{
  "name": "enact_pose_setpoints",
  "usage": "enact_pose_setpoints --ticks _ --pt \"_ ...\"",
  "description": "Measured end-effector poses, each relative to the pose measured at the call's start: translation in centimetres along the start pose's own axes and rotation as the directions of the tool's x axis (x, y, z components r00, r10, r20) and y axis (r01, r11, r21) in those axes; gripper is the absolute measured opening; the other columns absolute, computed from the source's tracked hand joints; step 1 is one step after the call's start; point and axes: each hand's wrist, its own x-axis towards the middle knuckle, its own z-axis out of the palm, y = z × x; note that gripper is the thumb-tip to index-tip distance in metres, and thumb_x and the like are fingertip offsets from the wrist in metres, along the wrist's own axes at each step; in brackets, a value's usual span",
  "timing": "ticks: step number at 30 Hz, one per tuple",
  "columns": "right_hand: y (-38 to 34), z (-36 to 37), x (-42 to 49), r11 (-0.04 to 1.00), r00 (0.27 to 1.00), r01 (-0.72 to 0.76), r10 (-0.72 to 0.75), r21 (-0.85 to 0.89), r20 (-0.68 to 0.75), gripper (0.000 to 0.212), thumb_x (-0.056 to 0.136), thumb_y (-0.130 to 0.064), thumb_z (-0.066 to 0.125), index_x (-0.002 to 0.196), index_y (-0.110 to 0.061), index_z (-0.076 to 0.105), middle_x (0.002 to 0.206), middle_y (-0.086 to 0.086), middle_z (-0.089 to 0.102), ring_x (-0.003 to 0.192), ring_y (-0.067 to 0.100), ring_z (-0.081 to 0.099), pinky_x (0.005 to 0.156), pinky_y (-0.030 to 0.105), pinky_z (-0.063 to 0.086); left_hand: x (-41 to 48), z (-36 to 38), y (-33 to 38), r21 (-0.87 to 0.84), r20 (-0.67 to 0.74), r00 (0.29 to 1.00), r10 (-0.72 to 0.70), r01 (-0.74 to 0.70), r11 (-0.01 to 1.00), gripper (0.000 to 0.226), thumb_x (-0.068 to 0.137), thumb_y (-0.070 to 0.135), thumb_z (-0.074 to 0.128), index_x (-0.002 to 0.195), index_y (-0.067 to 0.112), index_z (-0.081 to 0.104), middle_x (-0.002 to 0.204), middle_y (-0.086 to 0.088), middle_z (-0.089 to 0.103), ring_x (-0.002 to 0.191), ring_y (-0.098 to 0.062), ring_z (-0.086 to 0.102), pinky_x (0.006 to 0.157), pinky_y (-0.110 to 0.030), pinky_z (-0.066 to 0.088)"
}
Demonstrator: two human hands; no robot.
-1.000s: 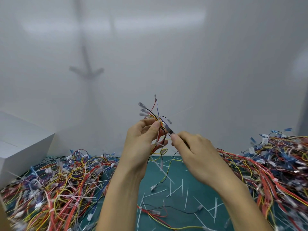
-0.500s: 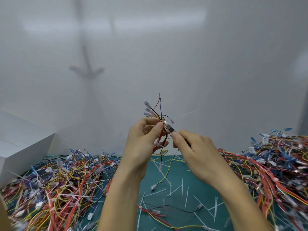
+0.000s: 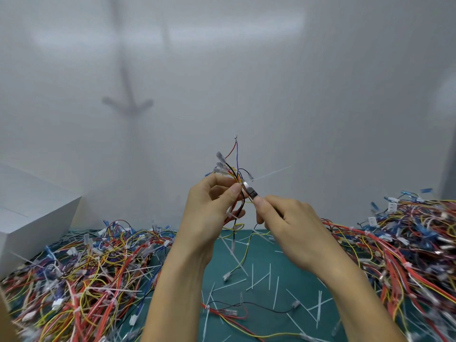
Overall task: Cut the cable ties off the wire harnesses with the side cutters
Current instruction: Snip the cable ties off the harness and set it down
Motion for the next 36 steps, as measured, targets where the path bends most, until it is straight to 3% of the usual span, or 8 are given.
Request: enact_pose_setpoints --ticks 10,20,25,33,36 --pt "0.1 0.1 0.1 1.000 1.000 -0.007 0.007 0.017 0.012 0.050 0.099 -0.052 0.035 0.071 -0.017 0.058 0.060 -0.022 0.055 0.057 0.003 0.047 0.055 0.018 0.034 0.1 -0.2 -0.1 -0.008 0.005 1.000 -0.001 0.001 1.000 0.005 0.094 0.004 0.062 0.092 0.000 0.064 0.081 -0.005 0.072 0.083 -0.016 0.071 0.073 -0.043 0.062" --pt "0.0 0.3 0.0 0.999 0.999 -0.028 0.027 0.045 0.027 0.051 0.099 -0.051 0.036 0.068 -0.017 0.058 0.055 -0.017 0.054 0.055 0.005 0.046 0.055 0.019 0.035 0.1 -0.2 0.1 -0.015 0.003 1.000 -0.014 0.014 1.000 0.002 0.093 0.002 0.062 0.091 0.000 0.063 0.081 -0.008 0.070 0.076 -0.014 0.066 0.073 -0.040 0.062" --pt "-0.3 0.7 0.1 0.994 0.998 -0.044 0.040 0.096 0.041 0.053 0.100 -0.050 0.036 0.067 -0.017 0.059 0.058 0.004 0.057 0.050 0.008 0.043 0.057 0.030 0.039 0.0 -0.2 0.1 0.003 -0.007 1.000 -0.008 0.008 1.000 0.008 0.093 0.001 0.061 0.087 0.005 0.062 0.085 -0.012 0.069 0.080 -0.018 0.063 0.077 -0.046 0.061" --pt "-0.6 1.3 0.1 0.959 0.990 -0.114 0.089 0.258 0.106 0.060 0.105 -0.044 0.032 0.069 -0.011 0.066 0.054 0.002 0.062 0.052 0.009 0.054 0.066 0.034 0.049 0.1 -0.3 0.1 0.048 -0.002 1.000 0.016 -0.016 0.999 0.011 0.095 0.002 0.059 0.087 0.008 0.063 0.072 0.003 0.070 0.071 -0.007 0.066 0.068 -0.031 0.061" --pt "-0.7 1.3 0.2 0.909 0.974 -0.195 0.136 0.368 0.181 0.061 0.105 -0.044 0.031 0.070 -0.011 0.069 0.057 0.005 0.065 0.055 0.014 0.059 0.066 0.035 0.050 0.1 -0.3 0.0 0.062 -0.033 0.999 0.017 -0.015 0.998 0.009 0.095 0.004 0.060 0.088 0.008 0.065 0.077 0.001 0.070 0.074 -0.008 0.064 0.072 -0.032 0.059"
